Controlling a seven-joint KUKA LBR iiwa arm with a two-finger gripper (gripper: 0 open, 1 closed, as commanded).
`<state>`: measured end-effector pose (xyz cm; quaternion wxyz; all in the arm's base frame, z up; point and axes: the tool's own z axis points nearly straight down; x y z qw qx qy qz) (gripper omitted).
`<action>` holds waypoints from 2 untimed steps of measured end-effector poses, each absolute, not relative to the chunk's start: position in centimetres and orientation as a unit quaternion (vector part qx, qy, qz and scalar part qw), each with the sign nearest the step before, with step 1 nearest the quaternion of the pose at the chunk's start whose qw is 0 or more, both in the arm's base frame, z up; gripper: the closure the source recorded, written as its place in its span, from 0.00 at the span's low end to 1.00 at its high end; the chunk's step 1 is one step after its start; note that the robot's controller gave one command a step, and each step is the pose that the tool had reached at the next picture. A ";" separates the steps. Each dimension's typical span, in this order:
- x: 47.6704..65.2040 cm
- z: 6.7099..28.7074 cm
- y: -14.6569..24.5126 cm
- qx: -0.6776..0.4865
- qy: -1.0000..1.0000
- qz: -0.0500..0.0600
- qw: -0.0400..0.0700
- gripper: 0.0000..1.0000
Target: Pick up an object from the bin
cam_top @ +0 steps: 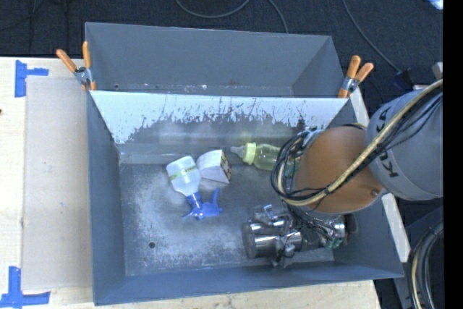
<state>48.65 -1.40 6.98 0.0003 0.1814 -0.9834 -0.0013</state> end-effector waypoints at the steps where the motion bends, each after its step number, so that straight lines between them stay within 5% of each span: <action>1: 48.6 7.0 -1.4 0.181 -0.983 -0.001 0.000 1.00; 2: 49.2 12.0 -1.5 0.173 -0.985 -0.003 0.007 1.00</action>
Offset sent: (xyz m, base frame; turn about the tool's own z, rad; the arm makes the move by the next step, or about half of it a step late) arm 0.0152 -0.0036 0.0872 0.0230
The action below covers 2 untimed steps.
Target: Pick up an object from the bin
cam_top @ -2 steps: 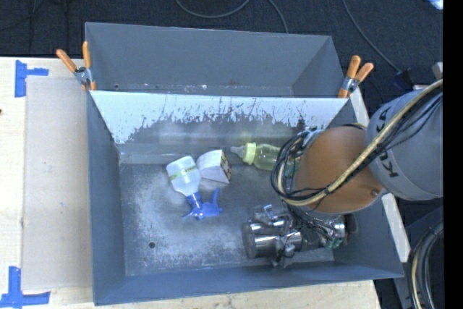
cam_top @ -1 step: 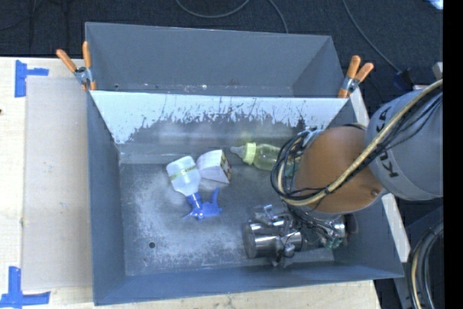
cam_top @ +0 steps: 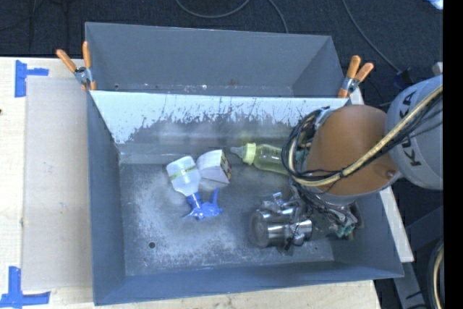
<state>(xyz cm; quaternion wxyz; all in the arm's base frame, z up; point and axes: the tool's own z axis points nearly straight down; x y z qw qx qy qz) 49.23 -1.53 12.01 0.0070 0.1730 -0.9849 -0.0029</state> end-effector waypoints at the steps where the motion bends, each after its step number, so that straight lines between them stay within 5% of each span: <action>1: 47.9 17.4 -0.7 0.181 -0.983 -0.002 0.004 1.00; 2: 49.1 19.8 -1.2 0.194 -0.981 -0.004 0.009 1.00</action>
Offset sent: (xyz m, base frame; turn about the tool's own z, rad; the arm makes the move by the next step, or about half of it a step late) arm -0.0010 0.0024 0.0795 -0.0447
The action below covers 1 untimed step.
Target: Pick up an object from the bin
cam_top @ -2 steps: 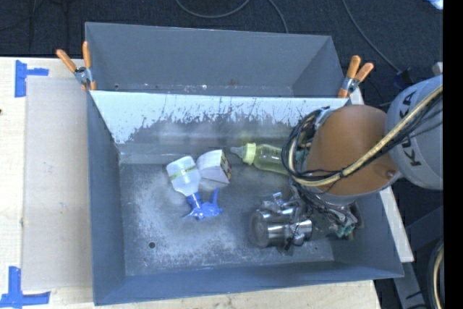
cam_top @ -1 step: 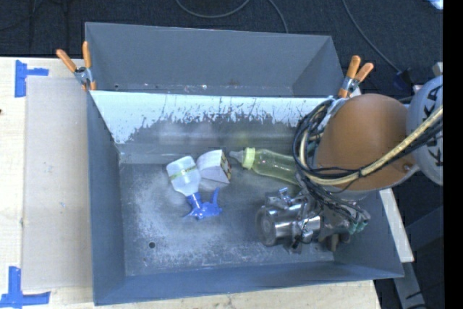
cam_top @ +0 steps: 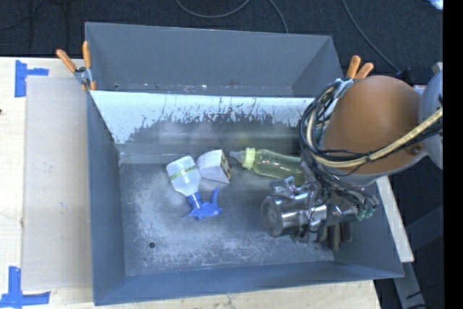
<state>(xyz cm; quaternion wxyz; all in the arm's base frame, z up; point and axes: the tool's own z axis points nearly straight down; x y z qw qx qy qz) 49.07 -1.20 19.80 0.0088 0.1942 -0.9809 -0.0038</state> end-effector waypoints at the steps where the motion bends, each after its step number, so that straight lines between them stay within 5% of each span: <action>1: 48.7 17.2 -1.6 0.184 -0.983 -0.004 0.006 1.00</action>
Offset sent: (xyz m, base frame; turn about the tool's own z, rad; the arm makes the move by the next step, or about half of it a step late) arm 0.0053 -0.0029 0.0610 0.0170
